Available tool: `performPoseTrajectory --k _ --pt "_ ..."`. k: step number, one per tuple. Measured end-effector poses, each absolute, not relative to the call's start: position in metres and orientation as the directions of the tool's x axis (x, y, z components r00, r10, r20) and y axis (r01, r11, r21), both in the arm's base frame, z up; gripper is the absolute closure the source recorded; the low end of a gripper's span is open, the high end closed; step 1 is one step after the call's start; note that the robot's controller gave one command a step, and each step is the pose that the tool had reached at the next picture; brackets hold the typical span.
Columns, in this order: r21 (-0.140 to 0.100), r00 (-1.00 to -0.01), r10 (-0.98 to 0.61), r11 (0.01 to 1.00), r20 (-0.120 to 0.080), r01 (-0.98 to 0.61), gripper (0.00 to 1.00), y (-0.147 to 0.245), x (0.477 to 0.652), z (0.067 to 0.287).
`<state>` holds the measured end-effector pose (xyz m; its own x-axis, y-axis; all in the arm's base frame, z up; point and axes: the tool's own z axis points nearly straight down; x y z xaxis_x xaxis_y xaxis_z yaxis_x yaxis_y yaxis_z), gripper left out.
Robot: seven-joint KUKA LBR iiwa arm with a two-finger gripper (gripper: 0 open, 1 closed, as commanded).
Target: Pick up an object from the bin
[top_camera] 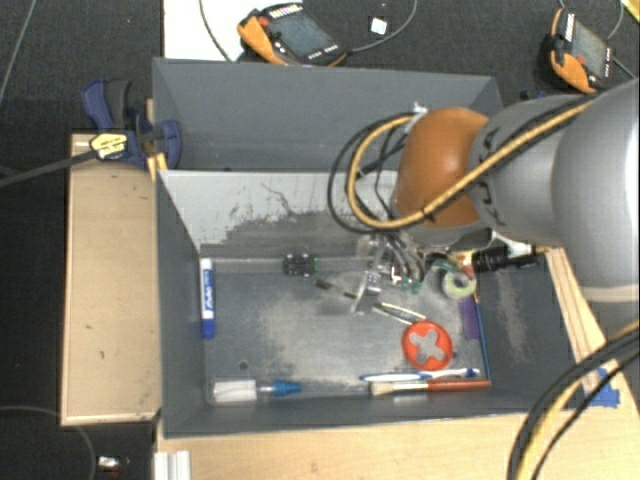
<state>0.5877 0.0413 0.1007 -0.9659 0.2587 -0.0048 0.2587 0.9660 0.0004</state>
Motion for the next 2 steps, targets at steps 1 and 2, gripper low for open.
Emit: performPoseTrajectory --k 1,2 --pt "-0.003 -0.978 0.208 0.978 -0.01 0.208 0.0 0.051 0.59 0.07" --pt "0.0 -0.976 0.218 0.976 -0.009 0.218 1.0 0.066 0.583 0.071"
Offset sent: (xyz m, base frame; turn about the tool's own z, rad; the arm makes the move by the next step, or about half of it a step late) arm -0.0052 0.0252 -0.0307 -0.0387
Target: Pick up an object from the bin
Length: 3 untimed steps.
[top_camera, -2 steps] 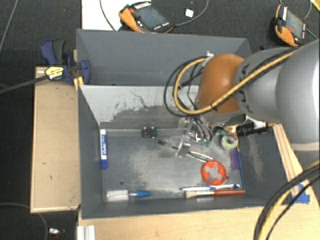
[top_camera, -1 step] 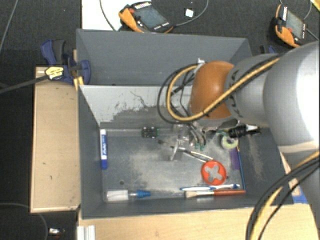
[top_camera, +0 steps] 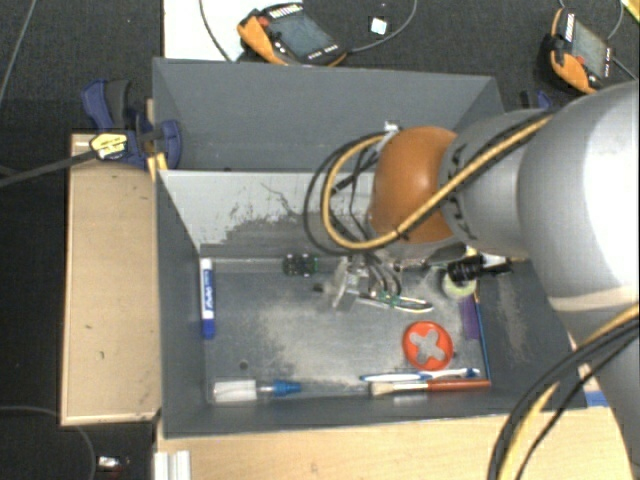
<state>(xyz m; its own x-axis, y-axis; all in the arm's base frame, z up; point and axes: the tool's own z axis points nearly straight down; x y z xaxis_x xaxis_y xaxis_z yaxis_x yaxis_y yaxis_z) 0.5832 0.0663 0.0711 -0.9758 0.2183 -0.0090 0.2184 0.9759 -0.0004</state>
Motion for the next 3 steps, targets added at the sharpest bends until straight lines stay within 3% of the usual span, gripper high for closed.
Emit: performPoseTrajectory --k 2,3 --pt "0.0 -0.976 0.217 0.976 -0.012 0.217 1.0 0.066 0.583 0.076" --pt "-0.001 -0.976 0.216 0.976 -0.007 0.216 1.0 0.066 0.582 0.101"
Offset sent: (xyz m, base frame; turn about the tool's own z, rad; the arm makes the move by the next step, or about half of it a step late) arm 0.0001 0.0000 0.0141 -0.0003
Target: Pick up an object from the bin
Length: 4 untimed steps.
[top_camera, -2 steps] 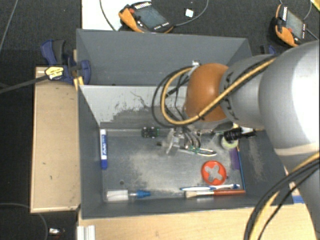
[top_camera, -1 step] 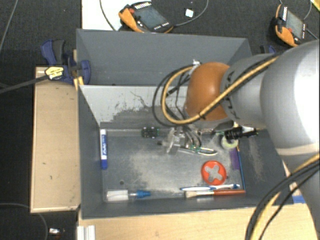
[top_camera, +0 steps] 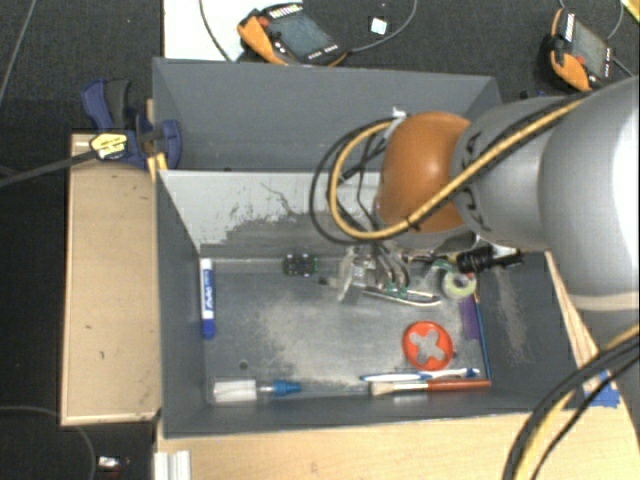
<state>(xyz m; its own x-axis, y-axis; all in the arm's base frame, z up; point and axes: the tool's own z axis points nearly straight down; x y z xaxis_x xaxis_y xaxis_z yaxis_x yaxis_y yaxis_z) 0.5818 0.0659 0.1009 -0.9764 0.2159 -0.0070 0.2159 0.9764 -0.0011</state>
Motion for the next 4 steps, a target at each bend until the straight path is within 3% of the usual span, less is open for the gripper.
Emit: performPoseTrajectory --k 1,4 --pt "0.002 -0.977 0.214 0.977 -0.015 0.214 1.0 0.066 0.584 0.121" --pt "0.005 -0.977 0.212 0.977 -0.023 0.212 1.0 0.066 0.586 0.145"
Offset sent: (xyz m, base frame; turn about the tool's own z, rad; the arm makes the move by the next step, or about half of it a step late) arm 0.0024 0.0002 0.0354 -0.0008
